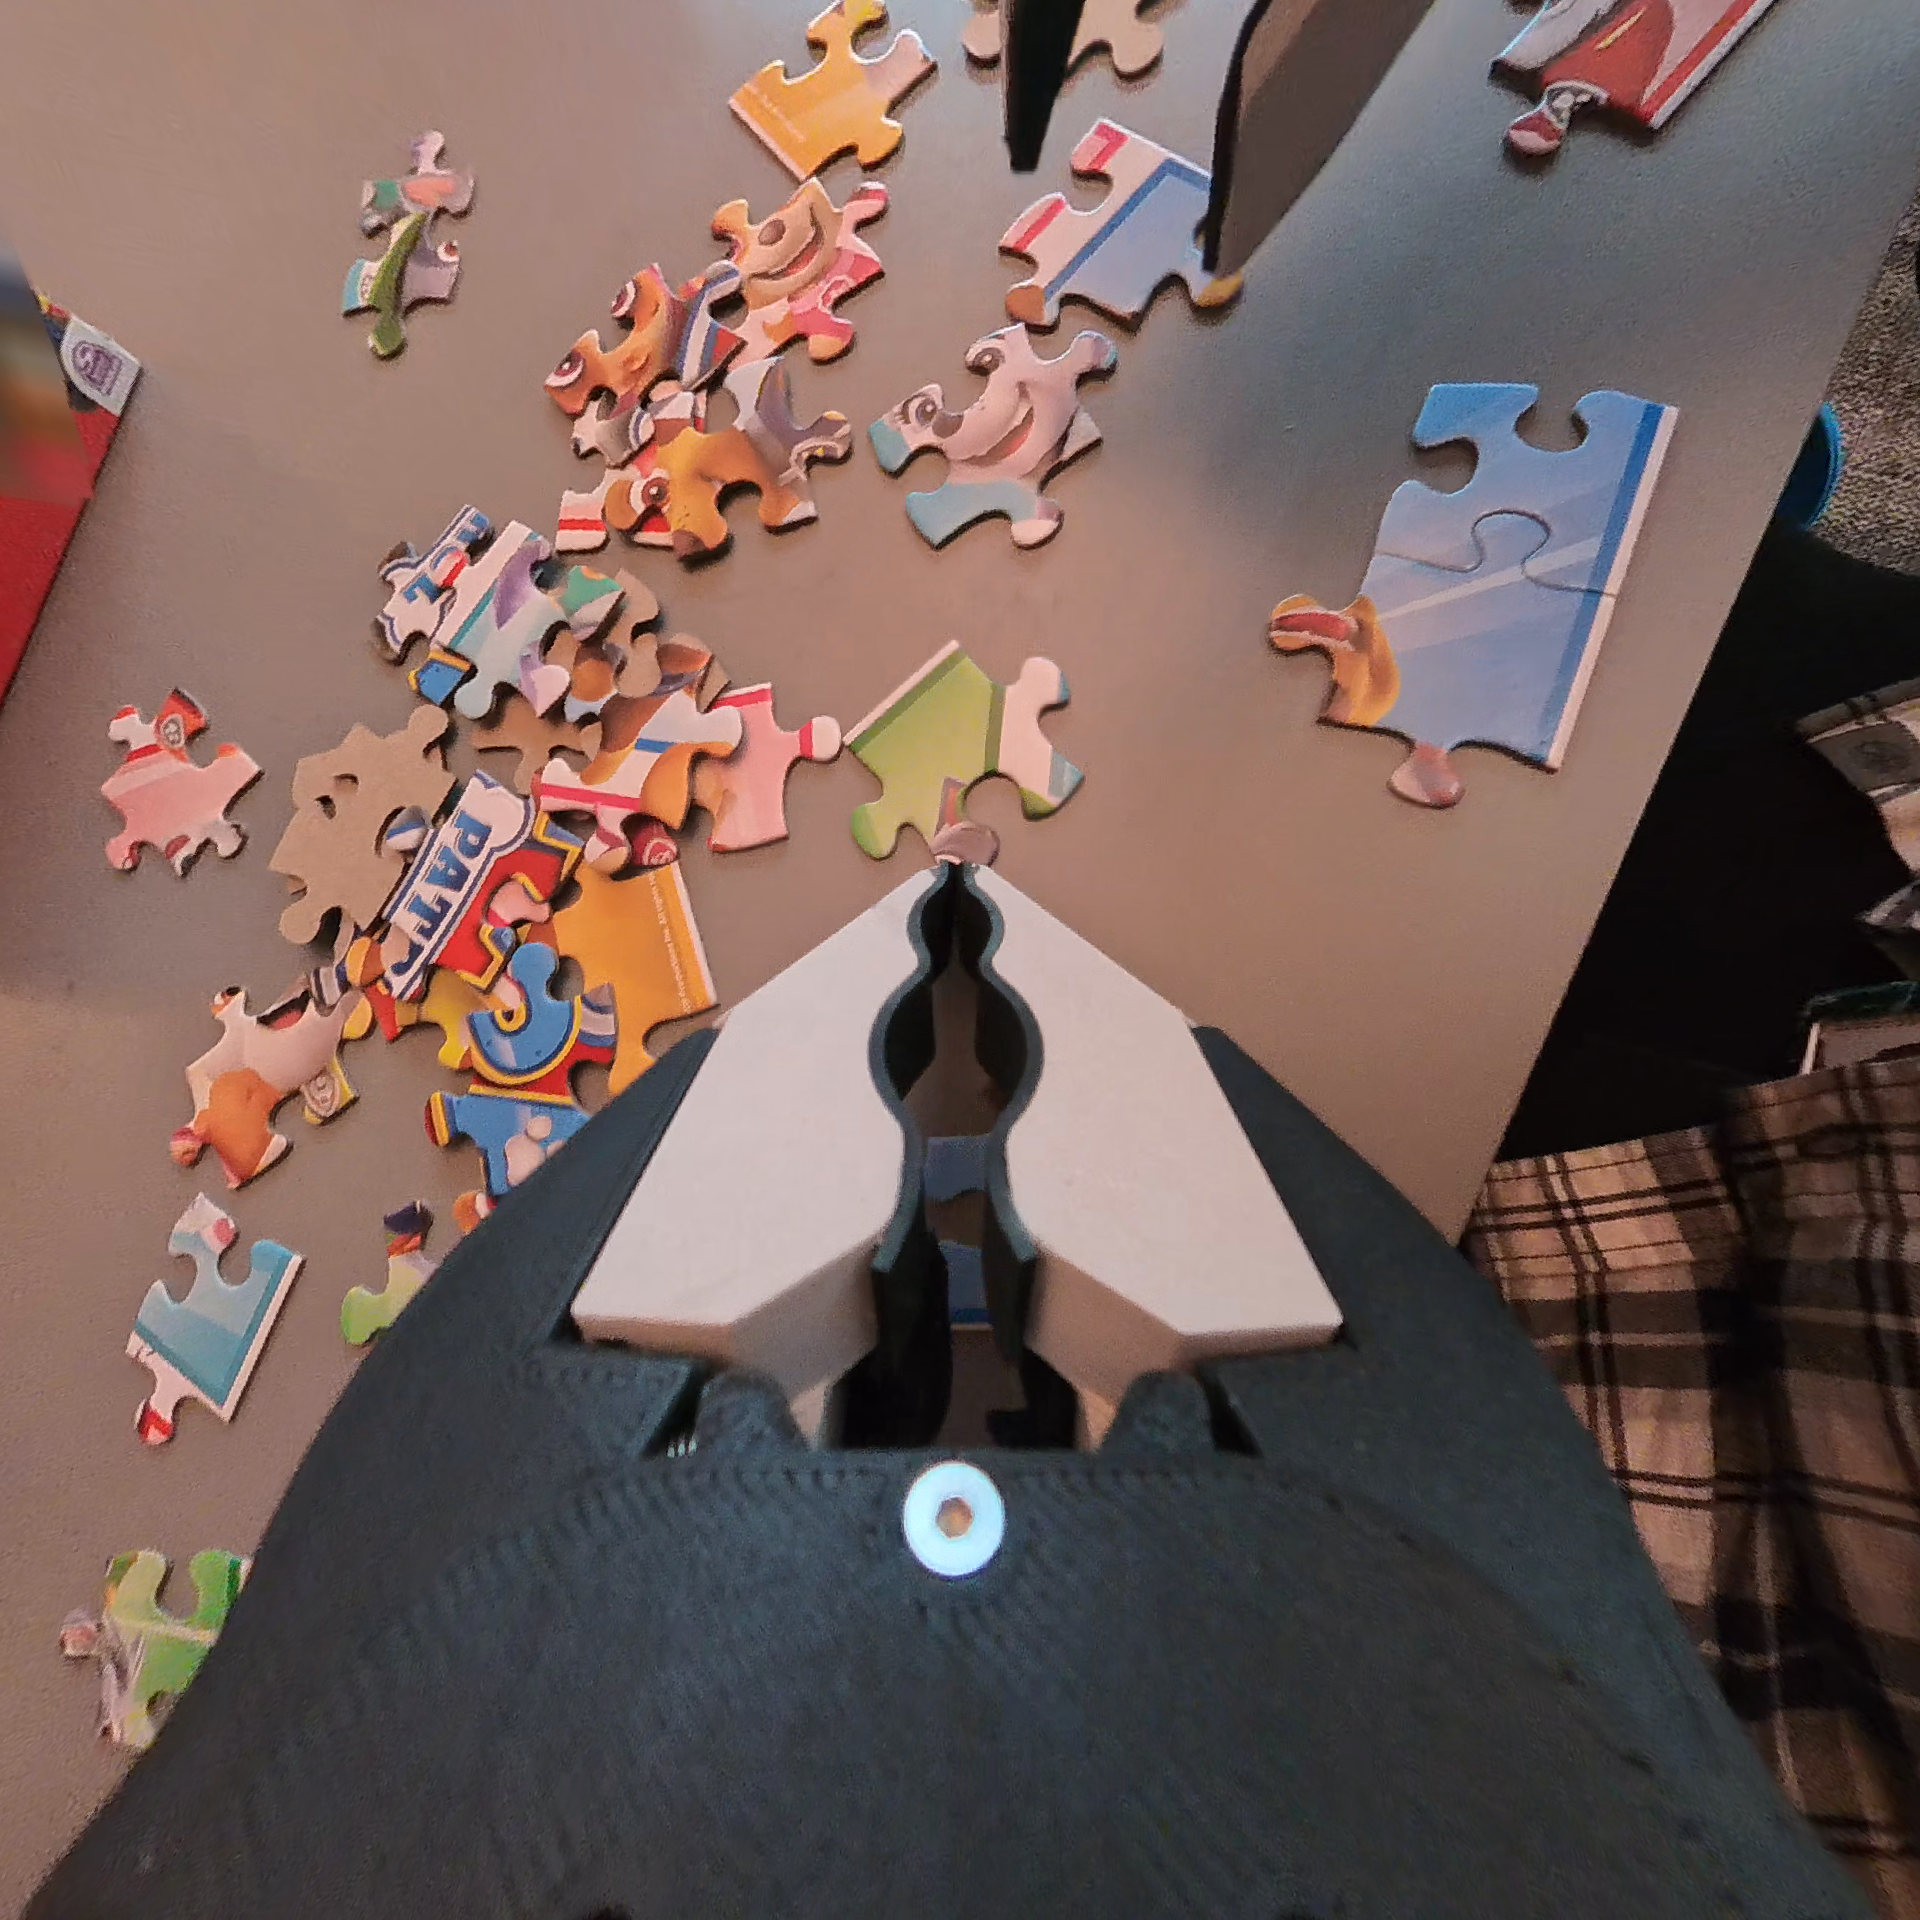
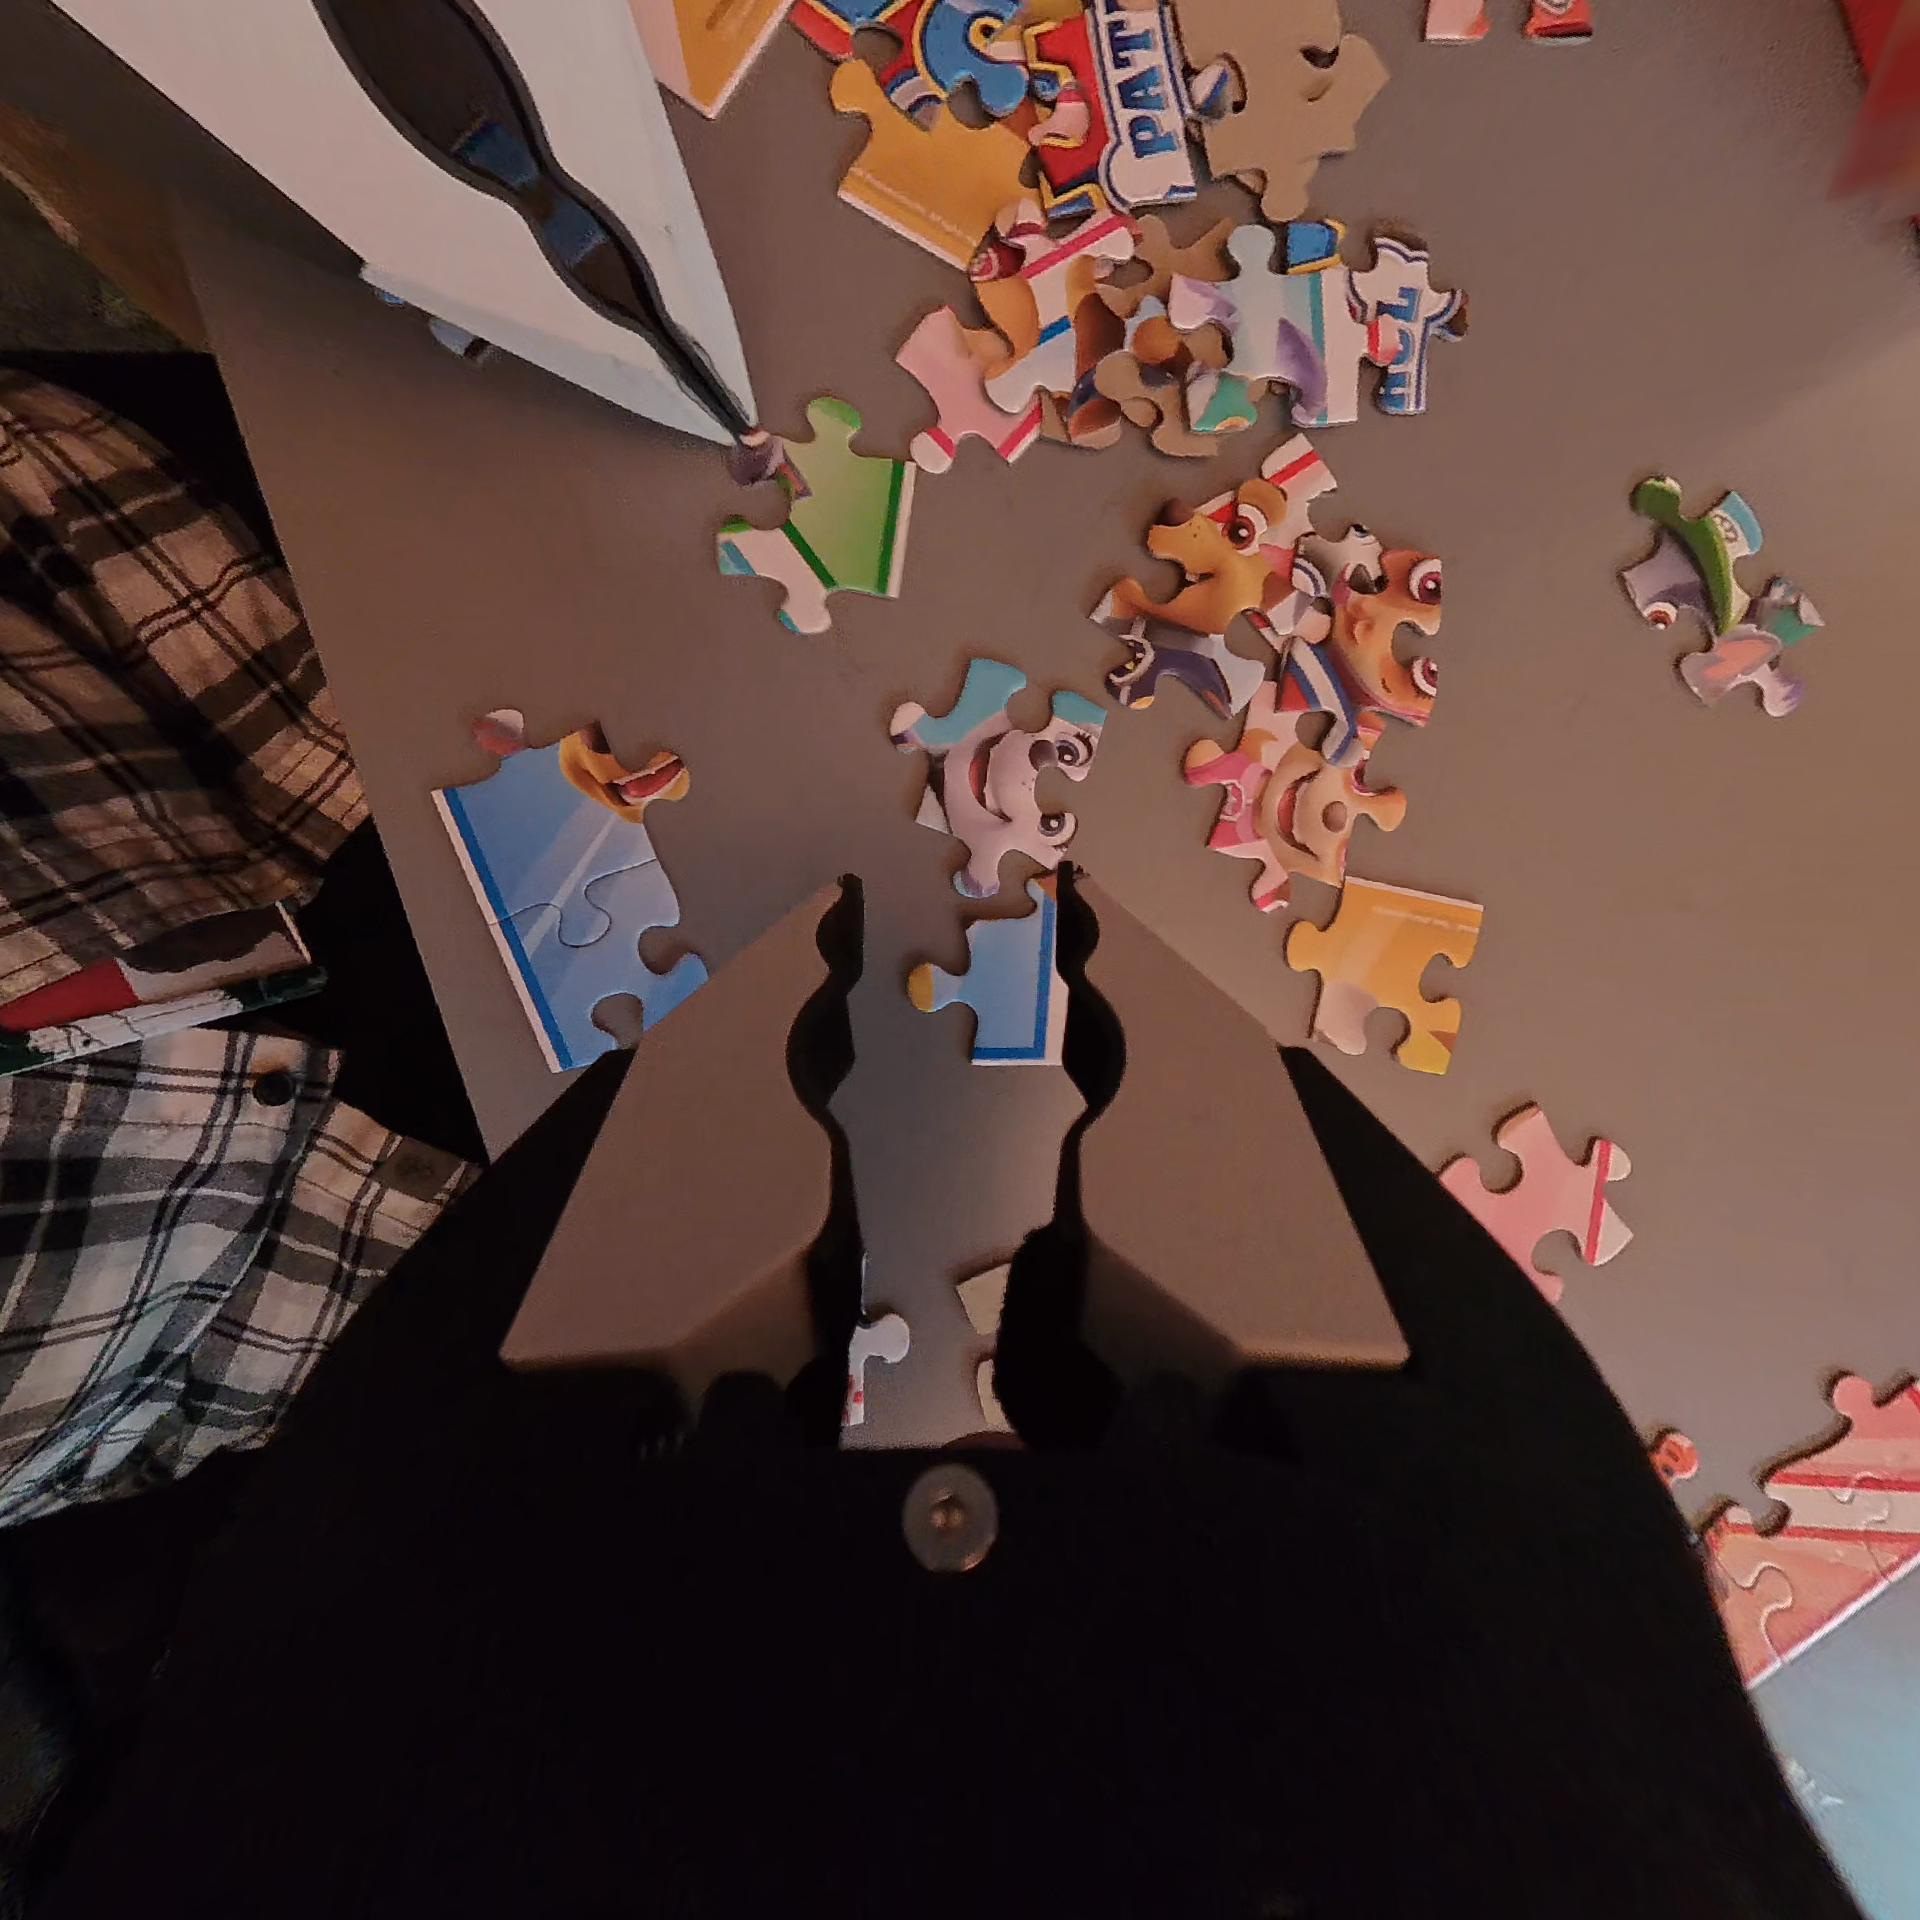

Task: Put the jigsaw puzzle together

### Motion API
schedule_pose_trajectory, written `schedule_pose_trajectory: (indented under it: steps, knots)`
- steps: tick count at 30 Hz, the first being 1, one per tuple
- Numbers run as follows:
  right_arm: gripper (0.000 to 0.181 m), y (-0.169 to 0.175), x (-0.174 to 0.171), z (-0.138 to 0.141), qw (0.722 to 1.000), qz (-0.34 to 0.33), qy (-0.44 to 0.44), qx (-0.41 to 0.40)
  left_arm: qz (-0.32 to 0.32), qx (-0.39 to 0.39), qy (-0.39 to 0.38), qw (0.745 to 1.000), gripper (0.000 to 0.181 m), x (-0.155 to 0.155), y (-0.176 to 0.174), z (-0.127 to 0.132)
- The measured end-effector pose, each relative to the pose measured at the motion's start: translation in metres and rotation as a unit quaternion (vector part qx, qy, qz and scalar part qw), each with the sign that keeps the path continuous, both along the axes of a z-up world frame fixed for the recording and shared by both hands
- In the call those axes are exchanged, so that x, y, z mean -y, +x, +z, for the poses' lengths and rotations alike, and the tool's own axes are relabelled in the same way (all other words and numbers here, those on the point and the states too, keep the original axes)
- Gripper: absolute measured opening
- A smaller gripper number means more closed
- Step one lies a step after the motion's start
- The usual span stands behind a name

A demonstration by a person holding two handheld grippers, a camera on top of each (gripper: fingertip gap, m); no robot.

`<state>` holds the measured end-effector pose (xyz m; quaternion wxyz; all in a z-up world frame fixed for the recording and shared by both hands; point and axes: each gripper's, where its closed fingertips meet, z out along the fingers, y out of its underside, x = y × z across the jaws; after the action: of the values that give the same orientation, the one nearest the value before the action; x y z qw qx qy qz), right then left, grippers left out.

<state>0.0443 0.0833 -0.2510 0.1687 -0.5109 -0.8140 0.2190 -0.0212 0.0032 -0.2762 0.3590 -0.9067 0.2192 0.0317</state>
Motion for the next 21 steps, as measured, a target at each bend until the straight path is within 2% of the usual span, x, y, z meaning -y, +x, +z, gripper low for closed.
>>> schedule_pose_trajectory:
  steps: [8, 12, 17, 21]
  knots:
    - [0.04, 0.012, -0.03, -0.006, 0.998, -0.051, 0.01, 0.021, 0.015, 0.0, 0.006, 1.0, 0.0, 0.001, -0.014, 0.0]
    - [0.048, 0.019, -0.042, -0.01, 0.997, -0.07, 0.009, 0.03, 0.014, 0.004, 0.008, 1.0, 0.001, 0.002, -0.014, 0.001]
    - [0.053, 0.024, -0.046, -0.019, 0.996, -0.072, -0.009, 0.045, 0.009, 0.024, 0.015, 1.0, 0.004, 0.004, -0.012, 0.007]
    - [0.05, 0.022, -0.042, -0.025, 0.997, -0.057, -0.019, 0.049, 0.013, 0.023, 0.019, 0.999, 0.006, 0.005, -0.013, 0.01]
